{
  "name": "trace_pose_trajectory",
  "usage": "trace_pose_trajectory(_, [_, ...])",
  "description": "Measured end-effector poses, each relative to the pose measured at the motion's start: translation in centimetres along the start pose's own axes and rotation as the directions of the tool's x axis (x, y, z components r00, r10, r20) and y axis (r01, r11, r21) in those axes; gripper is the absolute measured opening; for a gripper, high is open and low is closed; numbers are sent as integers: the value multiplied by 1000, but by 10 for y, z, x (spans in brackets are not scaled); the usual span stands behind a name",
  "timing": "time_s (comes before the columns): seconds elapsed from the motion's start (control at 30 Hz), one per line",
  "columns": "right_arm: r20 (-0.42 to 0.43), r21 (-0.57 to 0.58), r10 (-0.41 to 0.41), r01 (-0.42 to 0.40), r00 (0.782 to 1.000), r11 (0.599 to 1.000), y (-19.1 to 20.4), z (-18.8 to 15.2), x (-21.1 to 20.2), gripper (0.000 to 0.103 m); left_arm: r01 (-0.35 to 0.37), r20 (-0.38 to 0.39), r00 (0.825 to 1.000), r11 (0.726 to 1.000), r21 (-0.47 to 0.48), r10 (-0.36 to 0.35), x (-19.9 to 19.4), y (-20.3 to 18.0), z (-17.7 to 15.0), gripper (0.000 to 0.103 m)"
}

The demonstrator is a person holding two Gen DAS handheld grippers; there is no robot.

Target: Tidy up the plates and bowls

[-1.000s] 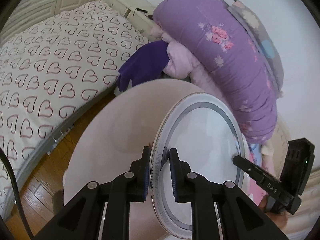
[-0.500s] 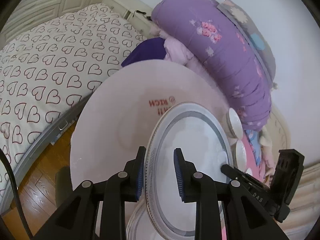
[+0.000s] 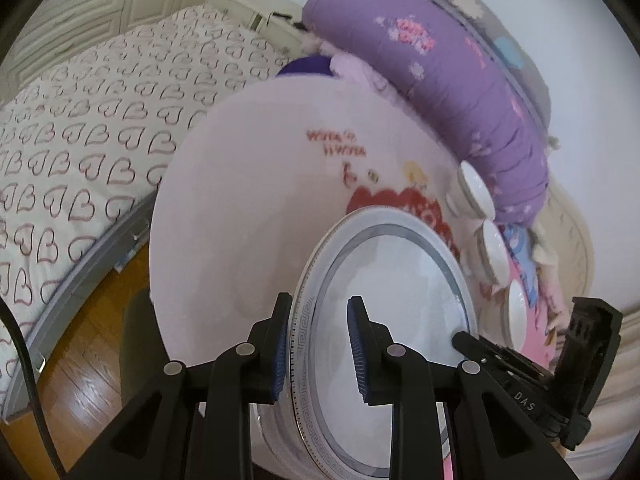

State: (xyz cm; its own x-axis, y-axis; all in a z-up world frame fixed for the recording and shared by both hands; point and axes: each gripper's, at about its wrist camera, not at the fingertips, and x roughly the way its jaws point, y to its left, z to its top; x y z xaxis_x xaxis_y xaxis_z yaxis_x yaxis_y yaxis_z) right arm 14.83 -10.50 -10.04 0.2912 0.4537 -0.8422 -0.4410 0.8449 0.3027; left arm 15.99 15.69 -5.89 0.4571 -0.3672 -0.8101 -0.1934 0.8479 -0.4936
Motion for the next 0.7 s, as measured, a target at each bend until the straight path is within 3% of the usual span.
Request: trace_pose_trajectory(0.7, [-6,-28,-63,63,998,998,2,-29,4,23,-46,13,999,998,53,45,16,-6,-23,22])
